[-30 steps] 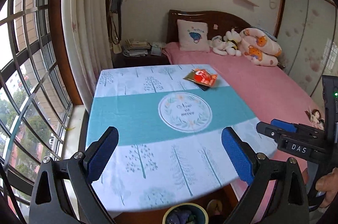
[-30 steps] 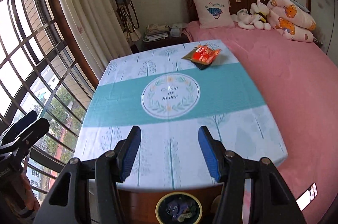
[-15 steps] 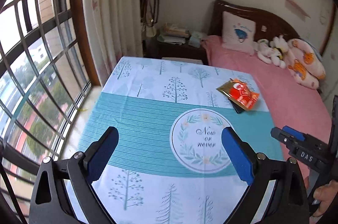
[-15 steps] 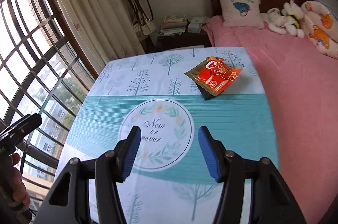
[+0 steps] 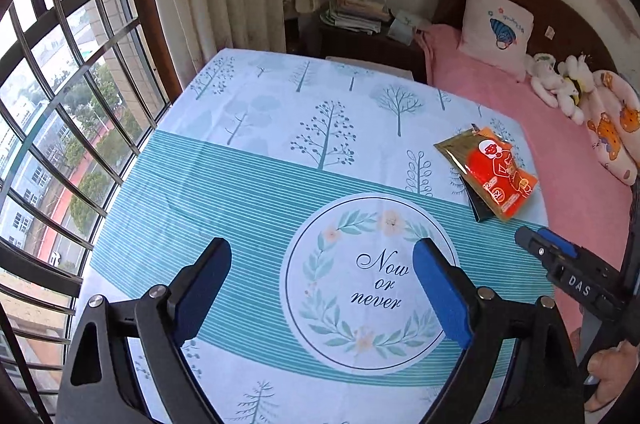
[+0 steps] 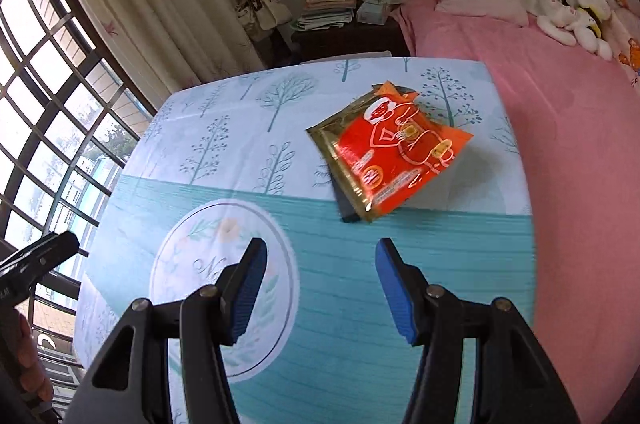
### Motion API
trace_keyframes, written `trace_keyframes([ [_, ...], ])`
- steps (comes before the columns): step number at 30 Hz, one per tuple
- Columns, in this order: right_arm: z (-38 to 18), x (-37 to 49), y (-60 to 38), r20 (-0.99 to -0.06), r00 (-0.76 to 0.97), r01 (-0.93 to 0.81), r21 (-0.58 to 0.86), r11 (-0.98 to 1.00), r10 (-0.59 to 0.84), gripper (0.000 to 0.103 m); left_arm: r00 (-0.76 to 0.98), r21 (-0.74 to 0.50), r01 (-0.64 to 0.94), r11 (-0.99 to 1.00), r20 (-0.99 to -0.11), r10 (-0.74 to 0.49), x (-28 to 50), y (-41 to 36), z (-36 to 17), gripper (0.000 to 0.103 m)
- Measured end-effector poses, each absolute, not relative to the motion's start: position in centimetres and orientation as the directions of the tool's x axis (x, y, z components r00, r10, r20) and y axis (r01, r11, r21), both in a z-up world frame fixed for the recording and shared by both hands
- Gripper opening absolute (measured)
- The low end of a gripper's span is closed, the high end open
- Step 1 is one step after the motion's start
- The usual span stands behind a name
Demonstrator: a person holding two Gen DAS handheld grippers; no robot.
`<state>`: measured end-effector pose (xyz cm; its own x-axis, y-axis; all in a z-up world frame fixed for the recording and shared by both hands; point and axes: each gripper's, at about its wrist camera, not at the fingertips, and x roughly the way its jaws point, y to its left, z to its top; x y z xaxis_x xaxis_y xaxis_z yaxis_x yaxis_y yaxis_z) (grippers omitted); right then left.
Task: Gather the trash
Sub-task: 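Grasp the orange hand-warmer packet with the right gripper and lift it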
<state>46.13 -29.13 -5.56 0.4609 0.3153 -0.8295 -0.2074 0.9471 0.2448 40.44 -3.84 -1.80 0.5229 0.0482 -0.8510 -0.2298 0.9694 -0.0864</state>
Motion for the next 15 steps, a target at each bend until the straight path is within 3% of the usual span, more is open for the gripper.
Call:
trace_keyframes([
  [5, -6.3, 49.8, -30.4, -0.838, 0.474, -0.202, 0.196, 0.960, 0.271, 0.057, 0.484, -0.116, -0.224, 0.968, -0.875, 0.008, 42.1, -5.0, -3.6, 0.091],
  [10, -7.4, 53.7, -32.6, -0.852, 0.458, -0.164, 0.200, 0.966, 0.254, 0.068, 0.469, -0.113, -0.187, 0.976, -0.883, -0.012, 43.8, -6.8, -4.8, 0.091],
  [15, -9.9, 56.2, -35.6, -0.866, 0.405, -0.047, 0.299, 0.953, 0.292, 0.069, 0.456, -0.123, -0.171, 0.978, -0.890, -0.032, 45.6, -8.1, -5.5, 0.091],
])
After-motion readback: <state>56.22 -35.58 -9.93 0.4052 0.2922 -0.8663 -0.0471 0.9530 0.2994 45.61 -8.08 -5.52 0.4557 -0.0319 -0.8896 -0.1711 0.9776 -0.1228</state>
